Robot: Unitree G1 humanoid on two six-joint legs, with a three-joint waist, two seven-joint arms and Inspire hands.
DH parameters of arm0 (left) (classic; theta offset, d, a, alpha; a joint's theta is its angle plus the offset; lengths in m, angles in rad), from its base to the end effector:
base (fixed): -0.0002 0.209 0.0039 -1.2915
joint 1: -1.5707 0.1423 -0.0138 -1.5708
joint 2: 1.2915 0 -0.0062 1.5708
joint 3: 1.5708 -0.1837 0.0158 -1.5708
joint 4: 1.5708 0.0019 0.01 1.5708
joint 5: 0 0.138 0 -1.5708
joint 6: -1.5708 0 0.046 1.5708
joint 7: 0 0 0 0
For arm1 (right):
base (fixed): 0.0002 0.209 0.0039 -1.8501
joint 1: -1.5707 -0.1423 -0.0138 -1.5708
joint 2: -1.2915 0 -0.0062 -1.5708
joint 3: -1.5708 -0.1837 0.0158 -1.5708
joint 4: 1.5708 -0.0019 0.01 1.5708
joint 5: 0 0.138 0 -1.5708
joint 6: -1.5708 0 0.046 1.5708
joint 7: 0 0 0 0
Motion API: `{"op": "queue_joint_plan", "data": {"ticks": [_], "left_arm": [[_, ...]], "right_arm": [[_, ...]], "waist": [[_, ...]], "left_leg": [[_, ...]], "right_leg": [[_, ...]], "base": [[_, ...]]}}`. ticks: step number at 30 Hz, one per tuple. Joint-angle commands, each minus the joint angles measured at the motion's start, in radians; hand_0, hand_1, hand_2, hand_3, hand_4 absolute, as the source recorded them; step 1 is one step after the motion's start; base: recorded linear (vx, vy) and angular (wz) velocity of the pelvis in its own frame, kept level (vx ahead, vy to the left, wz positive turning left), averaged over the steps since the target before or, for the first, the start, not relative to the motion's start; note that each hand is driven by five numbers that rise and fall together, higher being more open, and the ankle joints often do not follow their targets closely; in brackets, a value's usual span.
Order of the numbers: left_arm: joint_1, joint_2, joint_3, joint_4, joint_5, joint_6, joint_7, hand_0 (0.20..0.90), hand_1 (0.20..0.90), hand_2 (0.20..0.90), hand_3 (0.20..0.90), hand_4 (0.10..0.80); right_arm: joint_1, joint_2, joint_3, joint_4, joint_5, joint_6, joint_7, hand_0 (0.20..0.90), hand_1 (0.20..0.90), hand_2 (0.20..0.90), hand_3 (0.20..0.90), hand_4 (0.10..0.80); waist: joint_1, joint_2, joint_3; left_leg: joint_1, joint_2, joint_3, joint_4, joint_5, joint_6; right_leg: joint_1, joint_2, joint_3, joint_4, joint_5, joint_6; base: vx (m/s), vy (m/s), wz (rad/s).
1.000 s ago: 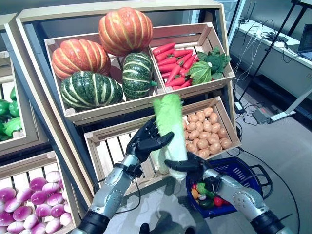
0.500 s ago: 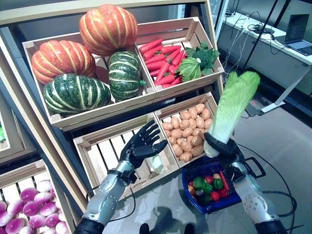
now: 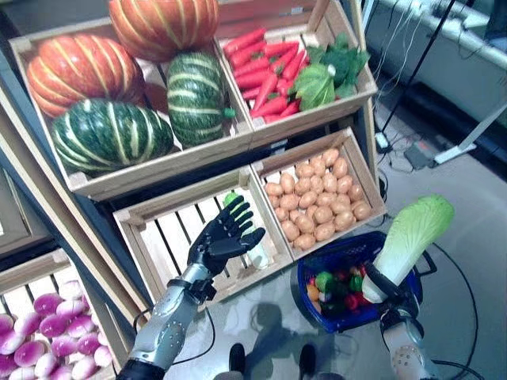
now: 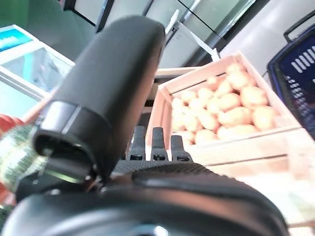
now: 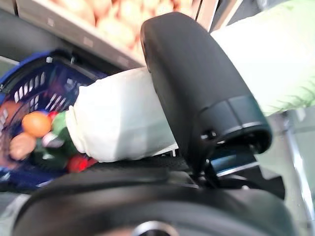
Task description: Put vegetables into the basket
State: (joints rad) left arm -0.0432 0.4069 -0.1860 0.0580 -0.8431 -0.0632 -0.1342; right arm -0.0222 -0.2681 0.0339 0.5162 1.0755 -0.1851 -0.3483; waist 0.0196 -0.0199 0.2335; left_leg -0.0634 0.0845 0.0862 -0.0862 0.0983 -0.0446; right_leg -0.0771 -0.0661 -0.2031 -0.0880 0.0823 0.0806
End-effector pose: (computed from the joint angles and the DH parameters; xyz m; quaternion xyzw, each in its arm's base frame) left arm 0.2094 0.1939 0.0469 -0.2145 0.0137 -0.1272 0.9683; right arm 0.1828 -0.2228 -0.0281 0.3362 0.1792 -0.3282 0.8644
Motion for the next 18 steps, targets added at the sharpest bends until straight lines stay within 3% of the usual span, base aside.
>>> {"op": "queue_joint_plan", "data": {"ticks": [1,8,13,18], "left_arm": [[-0.200,0.014,0.046,-0.094,-0.091,-0.167,-0.062,0.900,0.900,0.900,0.900,0.800],[-0.257,0.016,0.045,-0.129,-0.118,-0.216,-0.097,0.900,0.900,0.900,0.900,0.800],[-0.314,0.023,0.030,-0.139,-0.122,-0.251,-0.110,0.900,0.900,0.900,0.900,0.800],[-0.349,0.023,0.011,-0.171,-0.124,-0.254,-0.100,0.900,0.900,0.900,0.900,0.800]], "right_arm": [[-0.179,-0.062,-0.084,-0.025,0.107,-0.173,0.047,0.300,0.300,0.300,0.300,0.400],[-0.294,-0.102,-0.092,0.047,0.227,-0.170,0.094,0.300,0.300,0.300,0.300,0.400],[-0.414,-0.131,-0.071,0.103,0.242,-0.167,0.089,0.300,0.300,0.300,0.300,0.400],[-0.493,-0.155,-0.052,0.135,0.172,-0.168,0.086,0.300,0.300,0.300,0.300,0.400]], "waist": [[0.014,0.010,0.103],[0.041,0.027,0.230],[0.055,0.042,0.286],[0.069,0.055,0.286]], "left_leg": [[-0.059,0.006,-0.037,0.009,-0.016,-0.026],[-0.318,-0.010,-0.073,0.245,-0.022,-0.062],[-0.458,-0.023,-0.076,0.349,-0.047,-0.045],[-0.579,-0.048,-0.083,0.433,-0.071,-0.030]], "right_leg": [[-0.031,0.004,-0.009,0.112,-0.053,-0.011],[-0.205,-0.014,-0.035,0.269,-0.090,-0.027],[-0.349,-0.039,-0.043,0.390,-0.124,-0.037],[-0.477,-0.061,-0.048,0.489,-0.142,-0.042]], "base": [[-0.198,-0.067,0.03],[-0.158,-0.080,0.11],[-0.171,-0.025,-0.03],[-0.087,-0.025,0.13]]}}
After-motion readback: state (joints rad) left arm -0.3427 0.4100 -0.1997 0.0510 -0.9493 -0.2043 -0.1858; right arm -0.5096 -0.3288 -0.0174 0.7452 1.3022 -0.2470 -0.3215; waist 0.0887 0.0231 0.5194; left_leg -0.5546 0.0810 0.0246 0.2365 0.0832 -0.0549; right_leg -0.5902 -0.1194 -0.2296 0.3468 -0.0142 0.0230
